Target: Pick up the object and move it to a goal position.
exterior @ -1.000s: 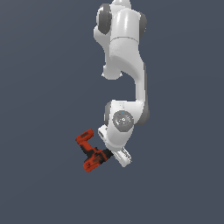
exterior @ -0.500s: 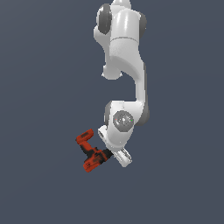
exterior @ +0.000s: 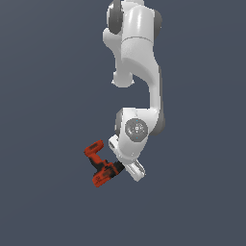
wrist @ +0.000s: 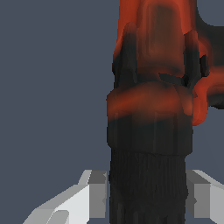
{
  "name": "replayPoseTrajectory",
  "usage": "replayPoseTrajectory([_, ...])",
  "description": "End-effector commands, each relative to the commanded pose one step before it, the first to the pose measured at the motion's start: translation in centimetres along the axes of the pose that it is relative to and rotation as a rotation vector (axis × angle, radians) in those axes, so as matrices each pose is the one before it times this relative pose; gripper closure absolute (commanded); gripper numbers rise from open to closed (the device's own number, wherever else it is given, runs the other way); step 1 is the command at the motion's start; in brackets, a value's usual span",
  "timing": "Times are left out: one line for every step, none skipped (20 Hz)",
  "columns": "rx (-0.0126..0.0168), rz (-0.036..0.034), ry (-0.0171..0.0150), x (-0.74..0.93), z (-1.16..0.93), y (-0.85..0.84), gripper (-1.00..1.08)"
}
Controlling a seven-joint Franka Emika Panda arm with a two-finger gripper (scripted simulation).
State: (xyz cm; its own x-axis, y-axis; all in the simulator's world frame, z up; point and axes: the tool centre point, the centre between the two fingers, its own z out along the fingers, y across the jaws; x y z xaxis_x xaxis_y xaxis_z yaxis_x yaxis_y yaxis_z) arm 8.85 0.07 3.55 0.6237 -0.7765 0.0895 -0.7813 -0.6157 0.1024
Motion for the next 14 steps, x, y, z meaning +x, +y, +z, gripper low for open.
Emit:
replayPoseTrajectory([0.00556, -0.00035, 0.00302, -0.262, -1.219, 0.034, 1.08])
replayPoseTrajectory([0.00000, 0.00000, 0.00000, -0.184, -0.440, 0.105, 1.08])
replayPoseTrajectory([0.00000, 0.00000, 0.00000, -0.203, -0.486, 0.115, 1.08])
replayPoseTrajectory([0.00000, 0.00000, 0.00000, -0.223, -0.533, 0.127, 1.08])
replayPoseTrajectory([0.00026, -0.00002, -0.00064, -0.239, -0.568, 0.139, 1.08])
replayPoseTrajectory([0.00000, 0.00000, 0.00000, -0.263, -0.632, 0.149, 1.08])
replayPoseTrajectory([0.00000, 0.00000, 0.00000, -0.284, -0.683, 0.161, 1.08])
replayPoseTrajectory([0.00000, 0.00000, 0.00000, -0.306, -0.735, 0.173, 1.08])
replayPoseTrajectory([0.00030, 0.00001, -0.00062, -0.321, -0.779, 0.189, 1.08])
replayPoseTrajectory([0.00000, 0.00000, 0.00000, -0.350, -0.845, 0.198, 1.08])
replayPoseTrajectory([0.00000, 0.00000, 0.00000, -0.371, -0.898, 0.210, 1.08])
replayPoseTrajectory([0.00027, 0.00001, -0.00064, -0.372, -0.911, 0.220, 1.08])
replayPoseTrajectory([0.00000, 0.00000, 0.00000, -0.384, -0.935, 0.218, 1.08])
replayPoseTrajectory([0.00000, 0.00000, 0.00000, -0.388, -0.947, 0.221, 1.08])
